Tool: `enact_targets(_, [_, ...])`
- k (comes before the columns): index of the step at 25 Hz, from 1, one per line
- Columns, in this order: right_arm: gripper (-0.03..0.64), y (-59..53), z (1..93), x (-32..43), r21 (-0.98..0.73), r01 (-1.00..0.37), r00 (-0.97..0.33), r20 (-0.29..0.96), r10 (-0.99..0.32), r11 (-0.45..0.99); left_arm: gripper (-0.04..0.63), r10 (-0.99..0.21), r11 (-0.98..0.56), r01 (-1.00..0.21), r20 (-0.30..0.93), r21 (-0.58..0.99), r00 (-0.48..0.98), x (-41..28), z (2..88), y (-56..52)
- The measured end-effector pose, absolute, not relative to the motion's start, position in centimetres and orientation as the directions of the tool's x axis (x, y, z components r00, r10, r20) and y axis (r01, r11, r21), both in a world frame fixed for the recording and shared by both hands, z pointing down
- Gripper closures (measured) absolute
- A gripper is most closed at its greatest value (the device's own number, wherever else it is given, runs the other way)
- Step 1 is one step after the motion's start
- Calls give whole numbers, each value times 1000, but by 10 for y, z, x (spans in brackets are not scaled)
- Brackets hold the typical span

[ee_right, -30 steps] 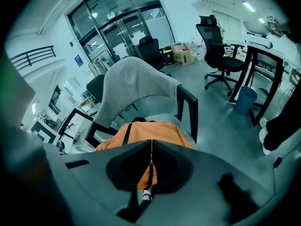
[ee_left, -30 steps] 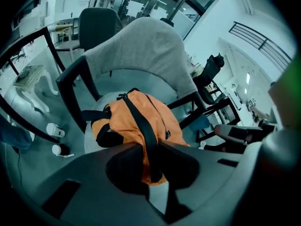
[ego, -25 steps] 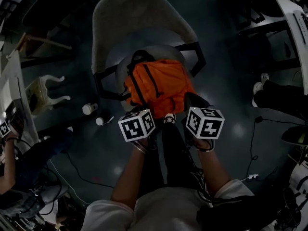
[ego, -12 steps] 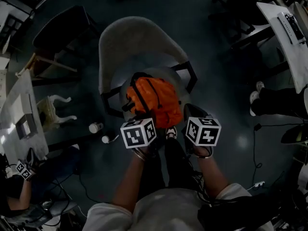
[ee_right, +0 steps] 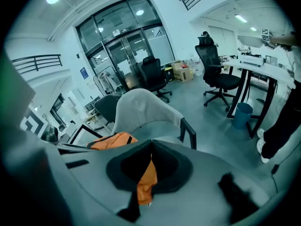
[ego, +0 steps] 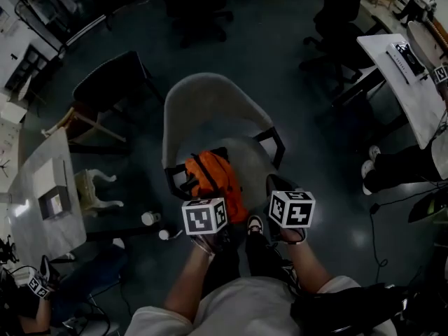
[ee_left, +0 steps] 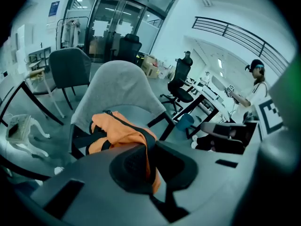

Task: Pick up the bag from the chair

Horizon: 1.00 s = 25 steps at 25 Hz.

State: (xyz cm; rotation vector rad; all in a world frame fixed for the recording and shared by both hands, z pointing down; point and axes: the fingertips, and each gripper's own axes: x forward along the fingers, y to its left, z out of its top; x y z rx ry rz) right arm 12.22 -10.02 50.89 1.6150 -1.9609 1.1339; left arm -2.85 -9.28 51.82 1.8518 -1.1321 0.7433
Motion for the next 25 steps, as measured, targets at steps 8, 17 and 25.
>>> enact_targets(8, [584, -101, 468, 105, -326, -944, -265, 670, -694, 46, 568, -474, -397, -881, 765, 257, 437, -49, 454, -100])
enact_targets(17, [584, -95, 429, 92, -288, -958, -191, 616, -764, 7, 568, -519, -501, -828, 678, 252, 521, -57, 408, -105])
enact_targets(25, [584, -74, 408, 108, -259, -959, -62, 589, -806, -115, 568, -498, -608, -752, 616, 254, 611, -43, 385, -110])
